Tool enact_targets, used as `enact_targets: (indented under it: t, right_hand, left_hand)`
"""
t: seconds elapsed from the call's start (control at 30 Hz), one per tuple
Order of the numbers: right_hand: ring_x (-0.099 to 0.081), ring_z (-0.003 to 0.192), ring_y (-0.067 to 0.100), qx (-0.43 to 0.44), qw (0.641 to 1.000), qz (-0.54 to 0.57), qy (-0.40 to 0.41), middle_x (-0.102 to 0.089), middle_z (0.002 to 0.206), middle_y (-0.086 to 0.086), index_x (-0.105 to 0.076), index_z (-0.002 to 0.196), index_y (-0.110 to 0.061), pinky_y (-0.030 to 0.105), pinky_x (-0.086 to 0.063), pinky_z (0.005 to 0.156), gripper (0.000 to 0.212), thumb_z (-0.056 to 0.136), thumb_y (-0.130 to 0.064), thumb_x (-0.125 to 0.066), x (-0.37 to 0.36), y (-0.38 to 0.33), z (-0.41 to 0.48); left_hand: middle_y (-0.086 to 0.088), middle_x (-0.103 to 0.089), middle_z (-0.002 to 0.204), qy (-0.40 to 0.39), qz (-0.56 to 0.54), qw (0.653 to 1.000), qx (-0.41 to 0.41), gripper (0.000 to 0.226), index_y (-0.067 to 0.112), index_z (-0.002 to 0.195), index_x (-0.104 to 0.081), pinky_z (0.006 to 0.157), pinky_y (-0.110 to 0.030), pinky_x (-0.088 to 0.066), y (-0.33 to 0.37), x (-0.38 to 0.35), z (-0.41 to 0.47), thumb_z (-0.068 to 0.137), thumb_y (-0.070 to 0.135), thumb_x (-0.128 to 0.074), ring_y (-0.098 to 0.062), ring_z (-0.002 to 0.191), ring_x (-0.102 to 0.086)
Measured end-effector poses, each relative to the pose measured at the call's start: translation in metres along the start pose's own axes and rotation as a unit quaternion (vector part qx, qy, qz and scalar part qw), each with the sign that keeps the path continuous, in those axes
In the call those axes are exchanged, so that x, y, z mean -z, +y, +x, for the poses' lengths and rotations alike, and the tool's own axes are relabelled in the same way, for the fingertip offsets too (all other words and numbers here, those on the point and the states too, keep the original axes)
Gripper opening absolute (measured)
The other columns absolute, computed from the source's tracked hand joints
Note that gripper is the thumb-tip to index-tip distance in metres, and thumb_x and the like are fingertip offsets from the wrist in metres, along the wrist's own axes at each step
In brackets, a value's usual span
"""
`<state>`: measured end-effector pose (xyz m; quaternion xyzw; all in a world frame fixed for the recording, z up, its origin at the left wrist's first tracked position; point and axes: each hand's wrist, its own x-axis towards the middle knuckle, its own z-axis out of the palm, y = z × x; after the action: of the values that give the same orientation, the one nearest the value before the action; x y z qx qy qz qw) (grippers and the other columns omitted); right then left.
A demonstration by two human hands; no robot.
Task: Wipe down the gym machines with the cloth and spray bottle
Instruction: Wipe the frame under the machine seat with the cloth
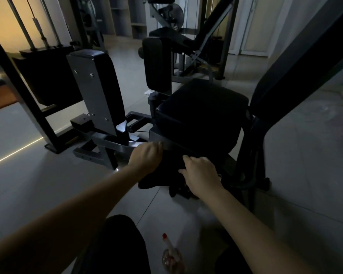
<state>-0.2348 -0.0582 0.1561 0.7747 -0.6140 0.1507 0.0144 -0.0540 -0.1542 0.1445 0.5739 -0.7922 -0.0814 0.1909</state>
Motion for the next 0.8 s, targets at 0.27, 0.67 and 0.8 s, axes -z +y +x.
enact_targets:
  t: [0.27,0.67,0.8]
  right_hand:
    - [-0.066,0.102,0.022,-0.014,0.998,0.036,0.047,-0.070,0.111,0.003,-0.065,0.123,-0.014,0.034,-0.055,0.083,0.033,0.100,-0.036,-0.055,-0.009,0.013,-0.005]
    - [-0.052,0.081,0.018,-0.046,0.992,0.036,0.115,-0.055,0.085,-0.002,-0.054,0.086,-0.016,0.030,-0.042,0.066,0.013,0.097,-0.020,-0.059,0.025,0.041,-0.027]
    - [-0.052,0.071,0.010,-0.113,0.965,0.157,0.179,-0.052,0.085,-0.004,-0.052,0.088,-0.015,0.031,-0.046,0.058,0.014,0.100,-0.021,-0.055,0.057,0.066,-0.034]
  left_hand:
    - [-0.005,-0.064,0.088,-0.084,0.263,0.957,-0.084,0.042,0.017,0.103,-0.062,0.058,-0.034,-0.043,0.017,0.024,0.005,0.109,0.036,-0.025,-0.024,0.076,-0.064]
    - [0.000,-0.062,0.076,-0.074,0.017,0.996,-0.053,0.024,0.018,0.085,-0.068,0.059,-0.029,-0.040,0.061,0.033,0.029,0.097,0.038,-0.062,-0.019,0.067,-0.060]
    - [0.007,-0.061,0.069,0.004,-0.152,0.985,-0.077,0.024,0.028,0.075,-0.060,0.054,-0.021,-0.040,0.064,0.047,0.017,0.098,0.035,-0.065,-0.006,0.059,-0.058]
